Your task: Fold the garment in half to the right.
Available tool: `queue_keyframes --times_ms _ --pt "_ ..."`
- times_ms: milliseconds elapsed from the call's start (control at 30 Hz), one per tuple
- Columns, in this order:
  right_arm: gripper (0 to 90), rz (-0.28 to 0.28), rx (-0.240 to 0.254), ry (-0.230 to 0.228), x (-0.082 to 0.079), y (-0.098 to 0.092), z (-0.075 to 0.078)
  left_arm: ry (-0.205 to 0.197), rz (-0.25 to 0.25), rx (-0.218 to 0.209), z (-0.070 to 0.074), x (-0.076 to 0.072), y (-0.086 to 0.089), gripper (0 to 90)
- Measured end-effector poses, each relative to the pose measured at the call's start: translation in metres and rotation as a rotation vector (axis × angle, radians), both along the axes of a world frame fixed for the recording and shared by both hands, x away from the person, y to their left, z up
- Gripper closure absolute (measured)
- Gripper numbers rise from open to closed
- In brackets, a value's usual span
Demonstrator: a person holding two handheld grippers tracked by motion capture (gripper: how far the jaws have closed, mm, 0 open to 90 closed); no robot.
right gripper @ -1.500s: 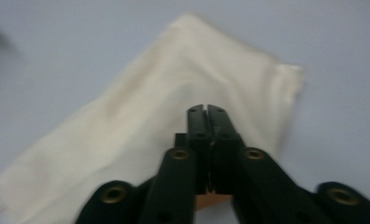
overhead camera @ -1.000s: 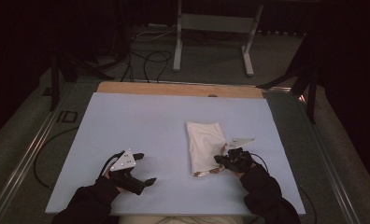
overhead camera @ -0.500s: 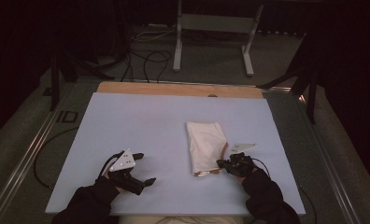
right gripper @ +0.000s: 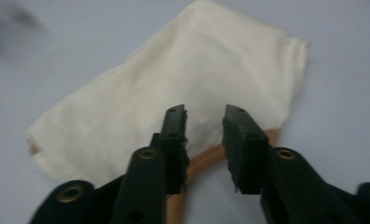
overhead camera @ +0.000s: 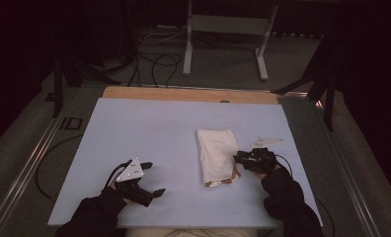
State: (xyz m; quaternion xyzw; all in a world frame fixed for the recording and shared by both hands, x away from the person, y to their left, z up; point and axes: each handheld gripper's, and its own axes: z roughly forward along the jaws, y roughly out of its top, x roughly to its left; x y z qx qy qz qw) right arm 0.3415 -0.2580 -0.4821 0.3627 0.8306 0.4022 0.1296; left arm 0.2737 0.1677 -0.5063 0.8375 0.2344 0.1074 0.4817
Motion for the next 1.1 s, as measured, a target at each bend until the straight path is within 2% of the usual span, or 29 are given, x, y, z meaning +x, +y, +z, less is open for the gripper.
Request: queue_keyframes --times_ms 167,233,367,467,667,967,1000,1100 --pt "61.3 -0.038 0.008 -0.015 0.031 -0.004 0.006 -0.003 -0.002 0.005 0.000 -0.001 -0.001 0.4" --pt "56.8 -0.051 0.010 -0.004 0.045 -0.003 0.006 -0.005 -0.003 0.011 -0.001 -0.001 -0.001 0.4" --pt "53.4 -0.065 0.016 0.016 0.072 0.001 0.005 -0.007 -0.006 0.012 -0.001 -0.001 -0.001 0.4" --pt "57.5 -0.076 0.019 0.029 0.088 0.006 0.003 -0.009 -0.007 0.012 -0.001 -0.001 -0.001 0.4" --pt "60.0 -0.106 0.041 0.072 0.113 0.010 -0.005 -0.015 -0.009 0.011 0.000 -0.002 0.000 0.4" --pt "64.2 -0.139 0.048 0.151 0.129 0.010 -0.026 -0.010 -0.009 0.007 0.000 -0.001 0.000 0.5" --pt "66.6 -0.136 0.051 0.158 0.130 0.010 -0.028 -0.010 -0.008 0.006 0.000 -0.001 0.000 0.4" --pt "85.3 -0.123 0.029 0.158 0.130 0.011 -0.030 -0.008 -0.006 0.003 -0.001 -0.001 0.000 0.4"
